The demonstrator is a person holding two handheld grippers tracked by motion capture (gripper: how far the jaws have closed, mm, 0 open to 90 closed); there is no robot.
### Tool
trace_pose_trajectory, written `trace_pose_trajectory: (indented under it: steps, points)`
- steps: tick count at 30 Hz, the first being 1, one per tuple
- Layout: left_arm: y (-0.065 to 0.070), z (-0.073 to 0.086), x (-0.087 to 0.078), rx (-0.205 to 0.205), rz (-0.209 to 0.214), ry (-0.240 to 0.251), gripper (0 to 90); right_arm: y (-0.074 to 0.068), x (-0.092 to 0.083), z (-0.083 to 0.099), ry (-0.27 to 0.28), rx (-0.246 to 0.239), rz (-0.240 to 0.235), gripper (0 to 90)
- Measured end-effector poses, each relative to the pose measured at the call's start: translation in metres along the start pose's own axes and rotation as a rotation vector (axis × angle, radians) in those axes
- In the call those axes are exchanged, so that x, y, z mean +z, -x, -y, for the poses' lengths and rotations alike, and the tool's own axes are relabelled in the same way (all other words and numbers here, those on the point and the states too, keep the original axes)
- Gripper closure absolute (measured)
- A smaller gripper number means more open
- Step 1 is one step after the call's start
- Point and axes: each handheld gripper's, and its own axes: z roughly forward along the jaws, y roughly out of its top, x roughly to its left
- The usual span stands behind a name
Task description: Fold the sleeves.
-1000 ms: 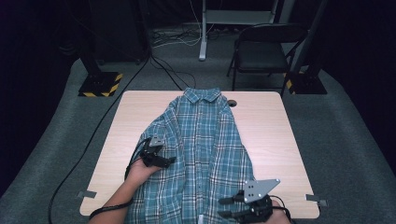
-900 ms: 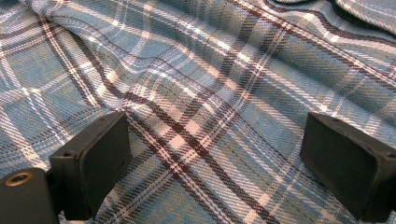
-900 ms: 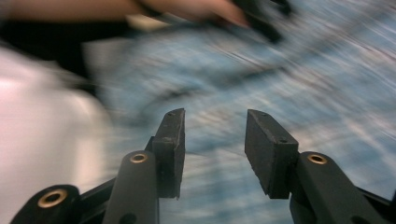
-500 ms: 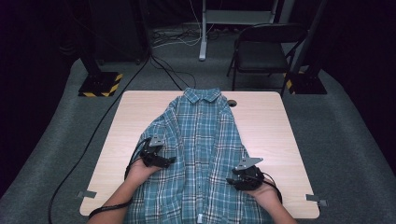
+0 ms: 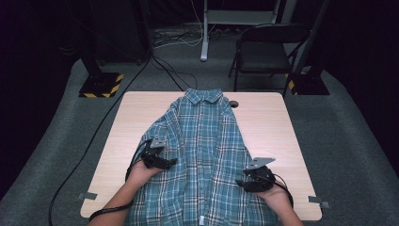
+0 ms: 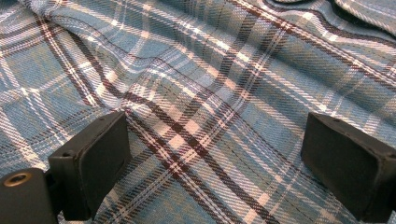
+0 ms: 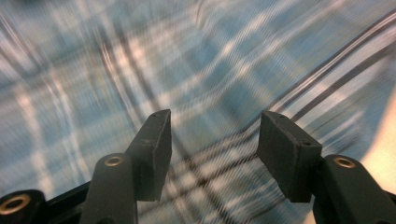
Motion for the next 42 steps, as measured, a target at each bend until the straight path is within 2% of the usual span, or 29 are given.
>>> trace_pose_trajectory:
  steps: [1, 3, 5, 6, 8, 11, 12, 14, 18, 19, 20, 21, 22, 23, 24, 26, 27, 29, 31, 34, 36, 37, 39, 41, 42]
  points:
    - [0.000, 0.000, 0.000, 0.001, 0.000, 0.000, 7.5, 0.003, -0.005, -0.001, 0.045, 0.028, 0.001, 43.2]
    - [0.000, 0.000, 0.000, 0.000, 0.000, 0.000, 7.5, 0.010, -0.013, -0.002, 0.100, 0.052, 0.069, 43.2]
    - [0.000, 0.000, 0.000, 0.001, 0.000, -0.001, 7.4, 0.018, -0.014, -0.002, 0.110, 0.075, 0.133, 42.1]
    - [0.000, 0.000, 0.000, 0.001, -0.001, -0.001, 7.4, 0.022, -0.012, -0.003, 0.101, 0.082, 0.146, 41.7]
    - [0.000, 0.000, 0.000, 0.001, -0.001, 0.000, 7.4, 0.030, -0.006, -0.003, 0.081, 0.103, 0.154, 39.8]
    - [0.000, 0.000, 0.000, 0.001, -0.002, -0.001, 7.5, 0.038, 0.006, -0.006, 0.065, 0.145, 0.112, 36.3]
    - [0.000, 0.000, 0.000, 0.001, -0.002, -0.001, 7.5, 0.039, 0.010, -0.007, 0.060, 0.144, 0.109, 36.3]
    - [0.000, 0.000, 0.000, 0.001, -0.002, -0.003, 7.4, 0.040, 0.016, -0.011, 0.065, 0.130, 0.132, 38.5]
    - [0.000, 0.000, 0.000, 0.001, -0.002, -0.002, 7.5, 0.040, 0.022, -0.018, 0.096, 0.114, 0.133, 51.3]
    - [0.000, 0.000, 0.000, 0.001, -0.002, -0.002, 7.5, 0.039, 0.023, -0.021, 0.104, 0.108, 0.132, 56.5]
    - [0.000, 0.000, 0.000, 0.001, -0.002, -0.003, 7.4, 0.038, 0.024, -0.022, 0.110, 0.098, 0.130, 67.0]
    - [0.000, 0.000, 0.000, 0.001, -0.002, -0.002, 7.5, 0.037, 0.025, -0.024, 0.110, 0.075, 0.139, 73.4]
    - [0.000, 0.000, 0.000, 0.001, -0.002, -0.003, 7.5, 0.035, 0.026, -0.026, 0.111, 0.053, 0.167, 77.7]
    - [0.000, 0.000, 0.000, 0.001, -0.002, -0.003, 7.4, 0.032, 0.026, -0.028, 0.120, 0.045, 0.171, 80.9]
    - [0.000, 0.000, 0.000, 0.001, -0.002, -0.002, 7.5, 0.028, 0.025, -0.030, 0.140, 0.030, 0.172, 83.2]
    - [0.000, 0.000, 0.000, 0.001, -0.002, -0.002, 7.4, 0.019, 0.024, -0.036, 0.165, -0.035, 0.169, 85.6]
    - [0.000, 0.000, 0.000, 0.000, -0.002, -0.002, 7.3, 0.014, 0.023, -0.039, 0.173, -0.068, 0.165, 86.1]
    - [0.000, -0.001, 0.000, 0.000, -0.003, -0.002, 7.3, 0.007, 0.027, -0.045, 0.173, -0.090, 0.118, 85.6]
    - [0.000, -0.001, 0.000, 0.000, -0.003, -0.002, 7.2, 0.002, 0.037, -0.047, 0.134, -0.103, 0.070, 83.5]
    - [0.000, -0.001, 0.000, 0.000, -0.003, -0.003, 7.2, -0.001, 0.057, -0.045, 0.061, -0.101, 0.025, 77.0]
    - [0.000, -0.001, 0.000, 0.000, -0.003, -0.003, 7.2, -0.001, 0.061, -0.042, 0.064, -0.093, 0.008, 73.2]
    - [0.000, -0.001, 0.000, 0.000, -0.003, -0.003, 7.3, -0.002, 0.061, -0.042, 0.069, -0.086, -0.020, 70.1]
    - [0.000, -0.001, 0.000, 0.000, -0.003, -0.003, 7.2, -0.005, 0.061, -0.042, 0.074, -0.107, -0.062, 65.2]
    - [0.000, -0.001, 0.000, 0.000, -0.003, -0.003, 7.2, -0.007, 0.063, -0.044, 0.062, -0.111, -0.100, 56.0]
    - [0.000, -0.001, 0.000, 0.000, -0.003, -0.003, 7.3, -0.008, 0.063, -0.044, 0.063, -0.115, -0.120, 55.5]
